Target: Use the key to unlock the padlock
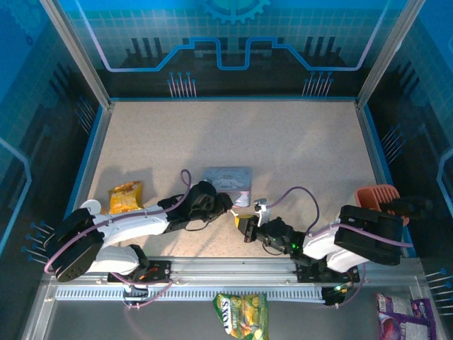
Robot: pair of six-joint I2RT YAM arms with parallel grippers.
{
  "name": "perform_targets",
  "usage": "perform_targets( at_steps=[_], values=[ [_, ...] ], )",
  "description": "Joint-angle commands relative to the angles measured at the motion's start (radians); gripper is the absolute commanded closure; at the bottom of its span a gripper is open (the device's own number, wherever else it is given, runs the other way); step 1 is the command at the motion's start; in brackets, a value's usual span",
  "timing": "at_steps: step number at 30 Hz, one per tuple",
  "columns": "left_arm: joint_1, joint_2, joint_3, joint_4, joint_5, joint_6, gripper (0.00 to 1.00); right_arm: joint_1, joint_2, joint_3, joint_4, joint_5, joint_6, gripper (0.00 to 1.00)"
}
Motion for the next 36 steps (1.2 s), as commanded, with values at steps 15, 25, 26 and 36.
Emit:
perform_targets(
  at_steps=[15, 25, 26, 36],
  values=[
    [-0.011, -0.036, -0.013, 0.090, -0.038, -0.033, 0.87, 0.040, 0.085, -0.021, 0.220, 0.088, -0.019, 1.00],
    [-0.013, -0.029, -0.022, 0.121, -0.045, -0.035, 0.87, 0.052, 0.124, -0.023, 0.247, 0.093, -0.010, 1.00],
    [-0.013, -0.028, -0.022, 0.123, -0.048, -0.034, 0.87, 0.054, 0.127, -0.027, 0.248, 0.098, -0.008, 1.00],
    [-0.011, -0.013, -0.016, 0.131, -0.055, -0.030, 0.87, 0.078, 0.139, -0.040, 0.265, 0.121, -0.012, 1.00]
  ],
)
